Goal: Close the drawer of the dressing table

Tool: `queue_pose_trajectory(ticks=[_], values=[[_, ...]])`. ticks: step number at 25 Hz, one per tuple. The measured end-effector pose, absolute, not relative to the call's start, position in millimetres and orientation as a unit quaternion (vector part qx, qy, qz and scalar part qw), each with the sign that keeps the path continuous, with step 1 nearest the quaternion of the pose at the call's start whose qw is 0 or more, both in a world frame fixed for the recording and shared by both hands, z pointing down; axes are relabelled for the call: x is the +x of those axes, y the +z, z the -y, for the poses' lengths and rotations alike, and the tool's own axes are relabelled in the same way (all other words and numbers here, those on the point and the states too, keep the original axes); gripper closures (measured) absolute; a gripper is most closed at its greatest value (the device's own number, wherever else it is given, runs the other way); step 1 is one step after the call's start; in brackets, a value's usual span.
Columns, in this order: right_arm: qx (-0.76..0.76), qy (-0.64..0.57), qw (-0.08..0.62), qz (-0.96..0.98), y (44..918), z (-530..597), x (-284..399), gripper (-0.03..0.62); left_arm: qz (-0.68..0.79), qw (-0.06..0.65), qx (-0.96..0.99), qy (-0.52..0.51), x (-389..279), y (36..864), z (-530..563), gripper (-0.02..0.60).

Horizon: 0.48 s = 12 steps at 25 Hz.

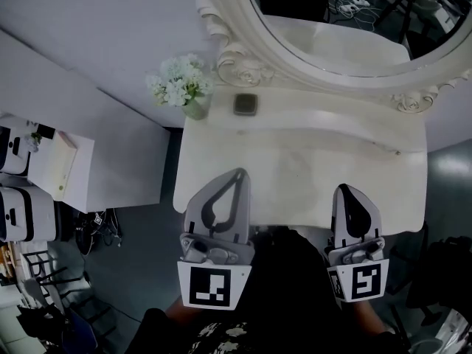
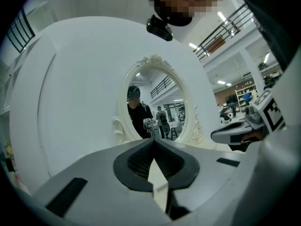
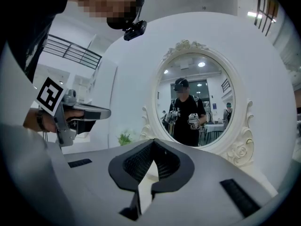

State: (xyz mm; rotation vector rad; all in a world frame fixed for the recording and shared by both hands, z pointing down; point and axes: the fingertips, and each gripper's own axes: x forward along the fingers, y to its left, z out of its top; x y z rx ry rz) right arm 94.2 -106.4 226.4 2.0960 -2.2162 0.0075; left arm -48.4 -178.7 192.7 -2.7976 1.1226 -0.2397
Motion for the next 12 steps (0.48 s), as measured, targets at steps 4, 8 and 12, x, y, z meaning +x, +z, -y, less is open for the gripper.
queue_pose_trajectory(ticks=[4, 8, 12], values=[[0.684, -0.014, 0.058, 0.727, 223.9, 105.3, 79.7, 0.597, -0.358, 0.058, -0.929, -0.075, -52.5, 191.9, 176.5, 0.578], [0.69, -0.017, 0.061, 0.721, 225.0, 102.4, 71.6, 0.597, -0.353, 0.059, -0.93, -0.079, -62.0, 196.2, 174.6, 0.578], [0.691, -0.023, 0.058, 0.721, 222.6, 103.5, 62.9, 0.597, -0.355, 0.061, -0.93, -0.081, -72.8, 198.6, 175.2, 0.578]])
